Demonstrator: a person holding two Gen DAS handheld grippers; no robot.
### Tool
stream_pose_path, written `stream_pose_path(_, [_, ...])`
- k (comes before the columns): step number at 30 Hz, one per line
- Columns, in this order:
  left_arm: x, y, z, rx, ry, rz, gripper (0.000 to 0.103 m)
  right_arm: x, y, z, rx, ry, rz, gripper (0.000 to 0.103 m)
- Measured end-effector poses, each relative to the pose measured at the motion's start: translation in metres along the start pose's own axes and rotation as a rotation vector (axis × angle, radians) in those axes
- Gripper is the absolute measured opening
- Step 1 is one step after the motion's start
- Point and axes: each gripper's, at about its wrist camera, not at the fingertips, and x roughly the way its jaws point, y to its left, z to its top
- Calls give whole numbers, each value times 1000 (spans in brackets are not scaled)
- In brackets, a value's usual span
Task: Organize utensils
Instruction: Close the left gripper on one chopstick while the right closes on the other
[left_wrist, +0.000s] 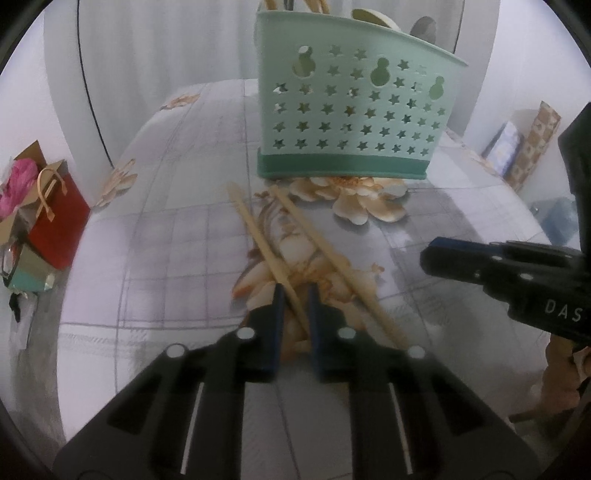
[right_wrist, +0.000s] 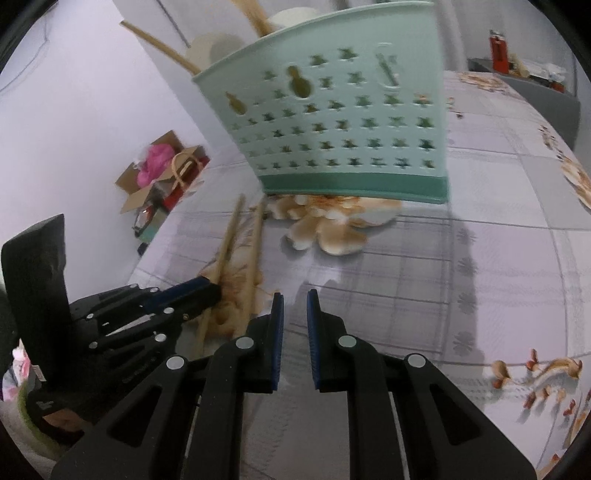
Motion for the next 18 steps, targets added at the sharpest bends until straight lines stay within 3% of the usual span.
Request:
stream_pose_path(3, [-2,5,-2,-12,10,7,9,8,11,5,-39,31,21,14])
stream_pose_path(6, [-5,12,-4,-36,20,12,7,19,22,8,-88,62,35,25])
stream_pose_path(11, [-8,22,-7,-64,28,19,5,35,36,7,-173,101,-8,25])
stream_pose_path(18, [-8,26,-7,-77,31,20,5,38,48,5,-250,89,-65,23])
